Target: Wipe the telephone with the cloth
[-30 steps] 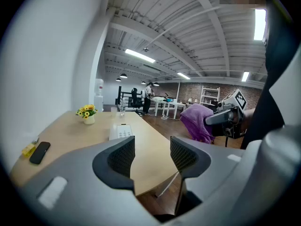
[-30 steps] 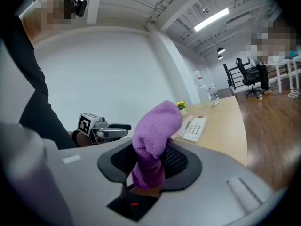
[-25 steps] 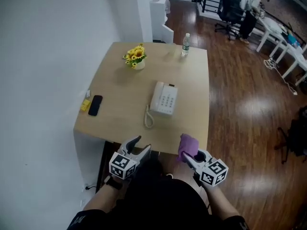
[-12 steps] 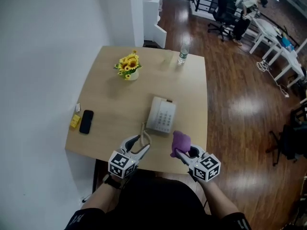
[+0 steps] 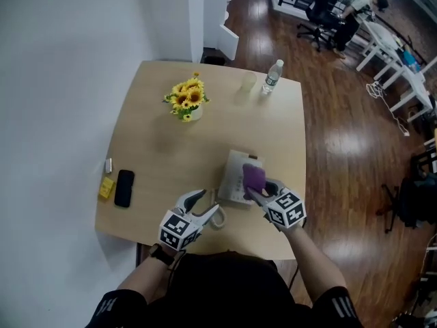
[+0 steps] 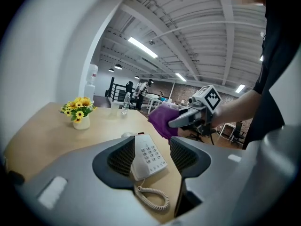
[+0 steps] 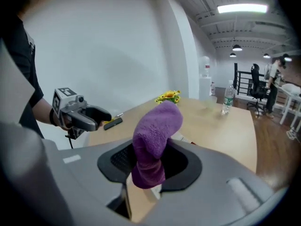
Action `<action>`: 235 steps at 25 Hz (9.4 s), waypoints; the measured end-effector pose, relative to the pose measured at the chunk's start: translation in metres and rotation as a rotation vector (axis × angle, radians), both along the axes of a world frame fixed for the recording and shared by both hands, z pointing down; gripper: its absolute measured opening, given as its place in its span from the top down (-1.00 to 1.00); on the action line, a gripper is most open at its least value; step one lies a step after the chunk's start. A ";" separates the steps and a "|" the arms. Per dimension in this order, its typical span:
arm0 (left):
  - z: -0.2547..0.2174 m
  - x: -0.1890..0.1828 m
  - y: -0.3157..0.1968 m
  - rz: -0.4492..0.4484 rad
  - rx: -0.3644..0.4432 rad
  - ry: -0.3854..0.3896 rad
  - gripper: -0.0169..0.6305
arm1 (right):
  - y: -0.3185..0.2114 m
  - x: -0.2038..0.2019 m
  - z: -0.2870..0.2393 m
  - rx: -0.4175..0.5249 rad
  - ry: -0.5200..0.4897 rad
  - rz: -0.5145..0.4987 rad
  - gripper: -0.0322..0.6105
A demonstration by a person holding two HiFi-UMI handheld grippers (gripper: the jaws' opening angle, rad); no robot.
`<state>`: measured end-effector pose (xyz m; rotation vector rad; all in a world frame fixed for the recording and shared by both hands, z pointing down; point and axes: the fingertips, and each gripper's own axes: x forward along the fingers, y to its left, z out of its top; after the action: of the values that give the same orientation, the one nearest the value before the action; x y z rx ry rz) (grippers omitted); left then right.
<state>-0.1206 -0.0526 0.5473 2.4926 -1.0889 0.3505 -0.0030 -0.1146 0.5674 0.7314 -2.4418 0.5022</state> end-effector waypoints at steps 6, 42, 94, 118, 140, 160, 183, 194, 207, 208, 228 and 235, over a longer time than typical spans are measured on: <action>0.008 -0.013 -0.019 -0.004 -0.015 0.010 0.23 | -0.062 -0.036 0.031 0.044 0.179 -0.099 0.46; 0.024 -0.011 -0.029 -0.020 -0.046 -0.046 0.23 | 0.083 -0.074 0.170 0.233 0.704 -0.844 0.47; 0.132 0.071 -0.131 -0.156 -0.386 -0.079 0.28 | 0.085 0.087 0.036 0.105 0.157 0.002 0.46; -0.164 0.046 -0.039 0.377 -0.012 1.000 0.29 | -0.007 -0.012 -0.184 0.483 -0.114 -0.187 0.46; -0.182 0.049 -0.031 0.468 0.009 0.980 0.29 | 0.025 -0.041 -0.201 0.697 0.096 -0.388 0.47; -0.202 0.037 -0.045 0.373 0.070 1.042 0.29 | 0.064 -0.073 -0.169 0.664 0.202 -0.580 0.47; -0.209 0.012 -0.059 0.295 0.108 1.192 0.29 | 0.098 -0.058 -0.117 0.486 0.189 -0.620 0.48; -0.218 0.012 -0.057 0.340 0.110 1.239 0.29 | 0.071 -0.058 -0.136 0.525 0.201 -0.593 0.48; -0.195 -0.007 -0.063 0.250 0.088 1.146 0.29 | 0.088 -0.051 -0.065 0.355 0.165 -0.618 0.48; -0.191 -0.008 -0.062 0.243 0.079 1.127 0.29 | 0.072 -0.047 -0.054 0.330 0.166 -0.561 0.48; -0.111 -0.038 -0.036 0.043 -0.091 0.977 0.29 | -0.113 -0.057 0.138 0.175 0.598 -0.347 0.48; -0.099 -0.045 -0.042 0.021 -0.107 0.978 0.29 | -0.079 -0.066 0.147 0.181 0.603 -0.422 0.48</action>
<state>-0.1656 -0.0946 0.4485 2.1171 -0.5929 -0.7219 -0.0693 -0.1936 0.7142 0.3440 -1.9916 -0.1000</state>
